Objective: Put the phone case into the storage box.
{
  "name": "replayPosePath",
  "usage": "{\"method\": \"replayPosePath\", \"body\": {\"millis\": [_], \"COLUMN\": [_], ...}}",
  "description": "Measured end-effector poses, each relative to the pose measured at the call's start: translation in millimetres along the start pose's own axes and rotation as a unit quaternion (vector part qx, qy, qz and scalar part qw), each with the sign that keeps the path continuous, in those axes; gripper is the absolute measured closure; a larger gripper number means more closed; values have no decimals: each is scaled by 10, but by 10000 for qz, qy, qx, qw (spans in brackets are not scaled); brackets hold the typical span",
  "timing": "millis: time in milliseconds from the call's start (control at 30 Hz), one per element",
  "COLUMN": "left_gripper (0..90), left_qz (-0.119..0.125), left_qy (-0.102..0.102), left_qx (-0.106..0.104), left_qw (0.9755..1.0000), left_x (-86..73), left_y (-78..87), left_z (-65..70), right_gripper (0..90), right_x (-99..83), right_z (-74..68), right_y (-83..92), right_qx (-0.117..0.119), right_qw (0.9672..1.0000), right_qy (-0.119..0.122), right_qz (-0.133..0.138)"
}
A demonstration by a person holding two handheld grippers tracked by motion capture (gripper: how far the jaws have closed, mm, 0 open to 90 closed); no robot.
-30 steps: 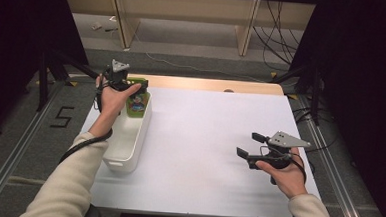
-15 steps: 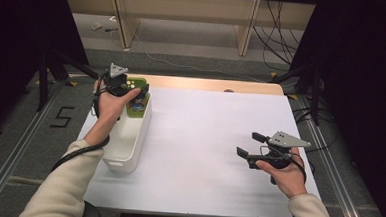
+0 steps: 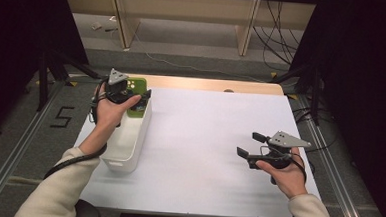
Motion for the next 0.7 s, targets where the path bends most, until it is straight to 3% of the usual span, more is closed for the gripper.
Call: {"method": "replayPosePath", "body": {"millis": [333,700], "left_gripper": [0,0], "left_qz": [166,238], "left_qy": [-117,-247], "left_qx": [-313,-737], "left_qw": [9993,9967], "left_x": [-54,-214], "left_y": [177,463], "left_z": [231,552], "right_gripper": [160,160], "right_x": [4,6], "right_z": [0,-1], "right_y": [1,3], "right_qx": [-4,-5], "right_qw": [10000,10000], "right_qy": [2,5], "right_qz": [16,27]}}
Point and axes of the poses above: each handheld gripper's, and its own axes: y roughly backward along the jaws, x roughly out of its top, z roughly to its right, the point moved 8 cm from there along -y, roughly forward along the jaws, and after that the axes turned 10 degrees about -x, right-handed, at the moved point
